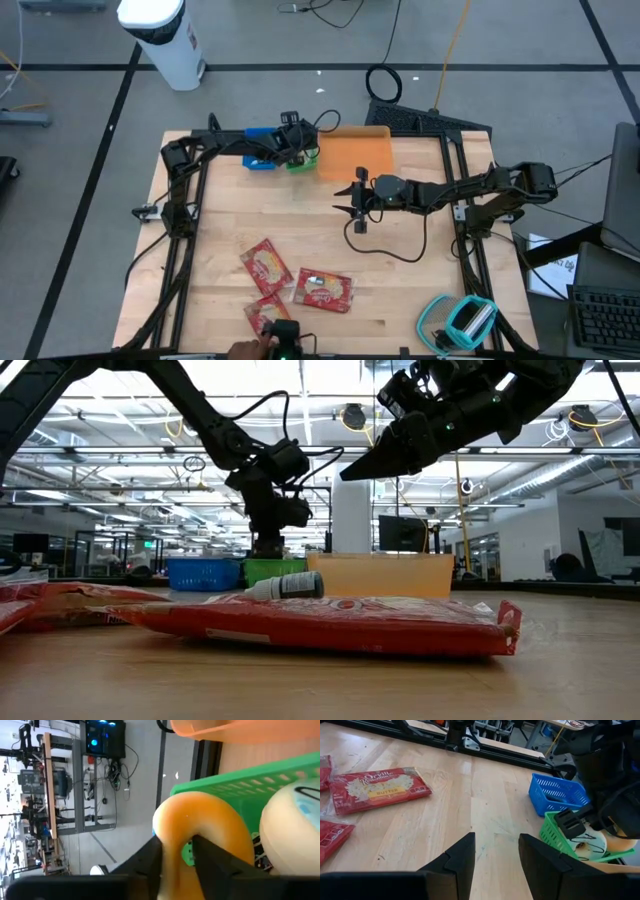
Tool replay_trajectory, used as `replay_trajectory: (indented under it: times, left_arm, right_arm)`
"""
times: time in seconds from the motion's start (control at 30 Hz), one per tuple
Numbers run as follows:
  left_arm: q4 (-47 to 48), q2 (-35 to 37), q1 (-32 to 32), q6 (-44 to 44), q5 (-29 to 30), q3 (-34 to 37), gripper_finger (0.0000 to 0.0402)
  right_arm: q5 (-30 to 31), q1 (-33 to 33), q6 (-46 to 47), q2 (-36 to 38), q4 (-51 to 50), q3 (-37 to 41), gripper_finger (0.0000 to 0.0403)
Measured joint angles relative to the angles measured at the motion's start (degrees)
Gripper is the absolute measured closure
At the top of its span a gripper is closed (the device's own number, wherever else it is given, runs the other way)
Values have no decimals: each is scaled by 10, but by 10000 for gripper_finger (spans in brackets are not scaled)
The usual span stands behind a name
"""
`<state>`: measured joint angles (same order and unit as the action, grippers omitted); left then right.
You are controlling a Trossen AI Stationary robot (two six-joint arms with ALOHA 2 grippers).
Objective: Pick & Place Food Item
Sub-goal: Put the blue donut into the green bin
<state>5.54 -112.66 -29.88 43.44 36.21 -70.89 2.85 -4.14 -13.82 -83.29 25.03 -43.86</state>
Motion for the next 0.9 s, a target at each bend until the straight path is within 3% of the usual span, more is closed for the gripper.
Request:
replay_trajectory:
  times: [0.27, 0.4, 0.6, 0.9]
  left_arm:
    - [-1, 0, 7, -1, 68, 0, 199]
    - [13, 9, 7, -19, 62, 0, 179]
    - [37, 30, 9, -47, -20, 0, 174]
    - [67, 46, 3, -99, -33, 1, 183]
  right_arm:
    - [0, 0, 7, 0, 0, 0, 264]
    - [0, 0, 7, 0, 0, 0, 264]
    - [0, 0, 7, 0, 0, 0, 264]
    - [0, 0, 7, 0, 3, 0, 264]
